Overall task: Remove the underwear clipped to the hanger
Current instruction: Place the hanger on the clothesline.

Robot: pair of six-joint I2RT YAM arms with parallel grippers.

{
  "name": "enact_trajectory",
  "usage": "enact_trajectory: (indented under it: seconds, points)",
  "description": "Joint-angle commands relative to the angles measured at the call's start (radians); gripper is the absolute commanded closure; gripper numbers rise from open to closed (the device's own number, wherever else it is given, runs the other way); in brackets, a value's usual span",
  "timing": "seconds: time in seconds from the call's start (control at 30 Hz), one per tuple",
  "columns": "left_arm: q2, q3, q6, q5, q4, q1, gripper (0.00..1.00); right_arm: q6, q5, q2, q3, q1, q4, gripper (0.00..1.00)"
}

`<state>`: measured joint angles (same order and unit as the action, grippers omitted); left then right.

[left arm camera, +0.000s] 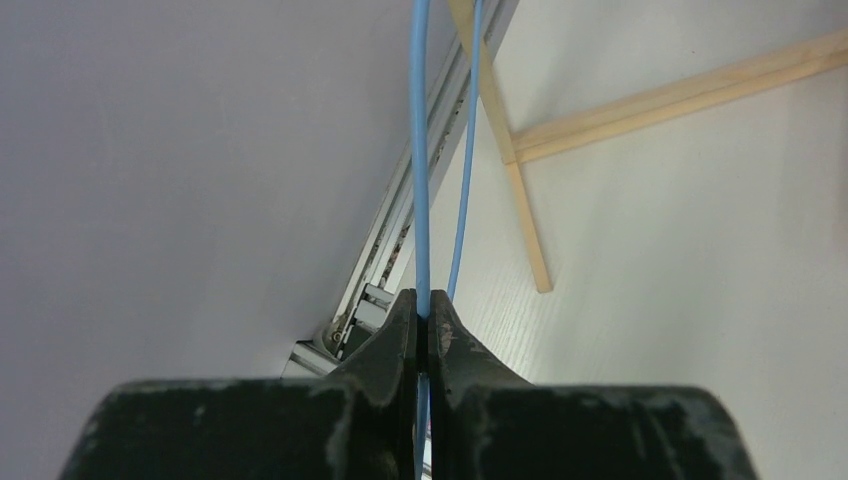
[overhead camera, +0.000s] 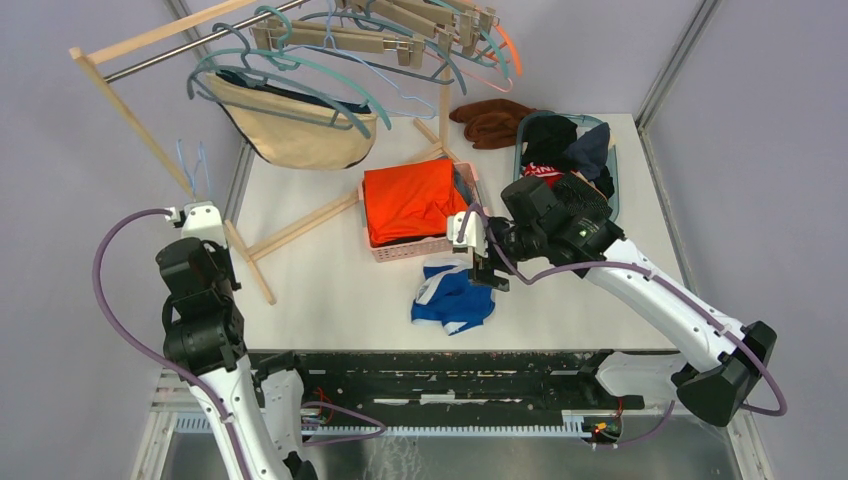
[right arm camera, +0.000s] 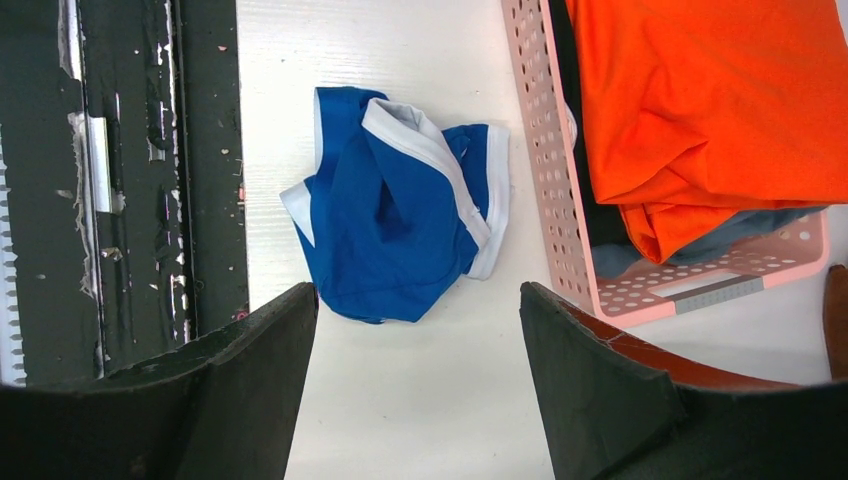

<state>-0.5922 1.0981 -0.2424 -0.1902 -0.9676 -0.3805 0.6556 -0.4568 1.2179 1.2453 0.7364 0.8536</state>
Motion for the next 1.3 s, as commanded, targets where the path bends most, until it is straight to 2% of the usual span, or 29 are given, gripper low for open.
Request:
enact_trajectory:
  seconds: [0.0,0.2,0.43,0.7,0.97,1.27]
  points:
    - [0.016,0.041,0.045,-0.016,0.04,-0.011,0.97,0.013,0.016,0.009,0.002,0.019,-0.011,0.17]
    - [-0.038,0.139,0.028,-0.021,0.138,-0.01,0.97,0.013,0.023,0.016,0.002,0.026,-0.01,0.18]
    - [-0.098,0.27,0.05,-0.005,0.126,-0.009,0.97,0.014,0.035,0.017,-0.002,0.028,-0.011,0.18]
    - [-0.124,0.318,0.036,-0.012,0.163,-0.009,0.97,0.021,0.043,0.017,-0.005,0.036,-0.008,0.18]
    - [-0.191,0.394,0.045,0.118,0.228,-0.01,0.97,0.025,0.052,0.015,-0.004,0.043,-0.005,0.18]
    - [-0.253,0.418,0.045,0.197,0.275,-0.01,0.97,0.031,0.054,0.009,-0.009,0.047,-0.005,0.17]
